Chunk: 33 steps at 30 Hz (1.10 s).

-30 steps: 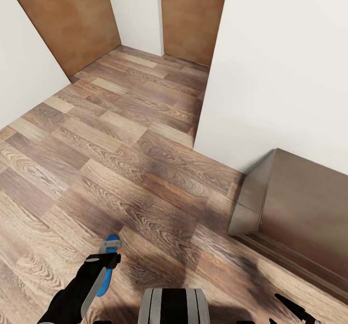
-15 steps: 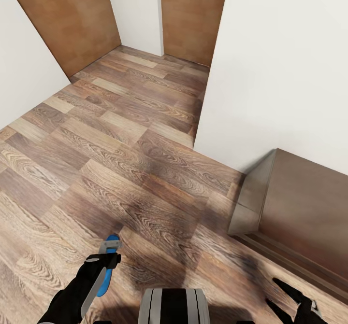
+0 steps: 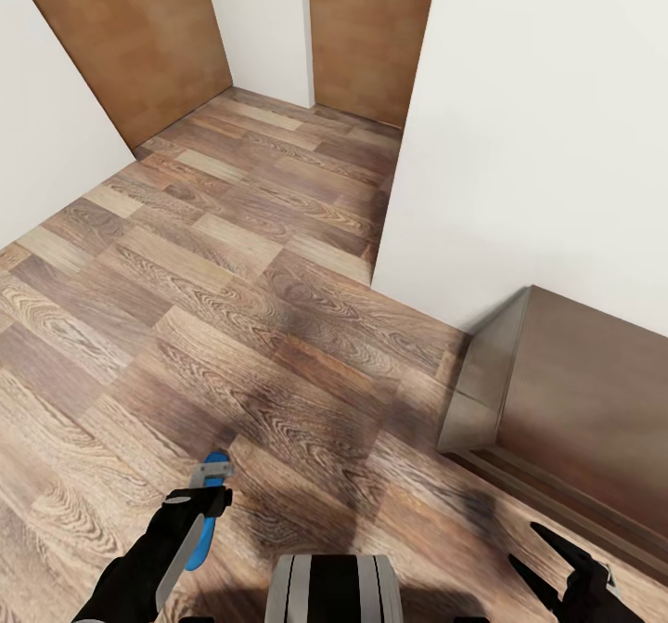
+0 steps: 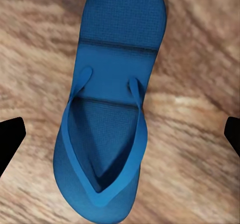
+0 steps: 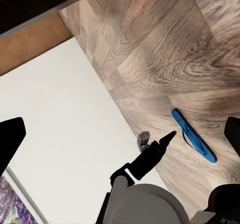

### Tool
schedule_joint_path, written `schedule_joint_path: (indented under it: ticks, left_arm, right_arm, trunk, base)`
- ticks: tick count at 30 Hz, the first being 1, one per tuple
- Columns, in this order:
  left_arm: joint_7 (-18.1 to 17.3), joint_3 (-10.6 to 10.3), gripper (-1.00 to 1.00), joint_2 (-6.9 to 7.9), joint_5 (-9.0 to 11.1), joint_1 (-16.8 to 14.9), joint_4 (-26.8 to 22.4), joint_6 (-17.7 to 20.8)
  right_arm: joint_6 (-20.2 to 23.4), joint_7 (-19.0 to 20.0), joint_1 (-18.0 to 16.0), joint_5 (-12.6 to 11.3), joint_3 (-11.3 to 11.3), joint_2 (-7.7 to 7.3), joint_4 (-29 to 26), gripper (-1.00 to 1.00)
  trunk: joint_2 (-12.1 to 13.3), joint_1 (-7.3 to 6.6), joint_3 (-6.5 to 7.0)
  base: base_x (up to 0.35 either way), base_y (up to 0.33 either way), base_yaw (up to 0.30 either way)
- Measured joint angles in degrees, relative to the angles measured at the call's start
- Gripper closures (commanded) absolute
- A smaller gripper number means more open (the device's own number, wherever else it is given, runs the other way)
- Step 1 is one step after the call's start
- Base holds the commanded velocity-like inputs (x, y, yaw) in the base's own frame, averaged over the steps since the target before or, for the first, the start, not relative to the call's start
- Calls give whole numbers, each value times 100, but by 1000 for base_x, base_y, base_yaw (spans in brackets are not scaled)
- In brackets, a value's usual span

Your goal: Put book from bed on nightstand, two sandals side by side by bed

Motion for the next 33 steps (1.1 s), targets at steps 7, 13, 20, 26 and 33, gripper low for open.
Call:
schedule_joint_path:
  ticks: [7,13,20,26,33]
  left_arm:
    - [-3,0,-100,-3,0,0,0,0]
    - [-1,0,-100,-4,0,0,0,0]
    - [-1,-3,-100,-5,1,0,0,0]
    - [-1,-2,-100,-5,1,0,0,0]
    - [0,-1,-100,-4,1,0,0,0]
  right_arm:
    - [-1,82,0,1,-7,-1,-15,-100]
    - [-6,236,1,7,-9,-1,-2,-100]
    - [-12,264,-1,11,-10,3,30,-100]
    - [-17,265,1,10,-10,8,40,-100]
    - [-21,258,0,13,-10,8,37,-100]
  trunk:
    - [0,0,0]
    - [0,0,0]
    - [-4,8,-66]
    - [-12,23,-199]
    - [-21,42,-354]
  base:
    - [0,0,0]
    - [0,0,0]
    - [0,0,0]
    - [0,0,0]
    - [0,0,0]
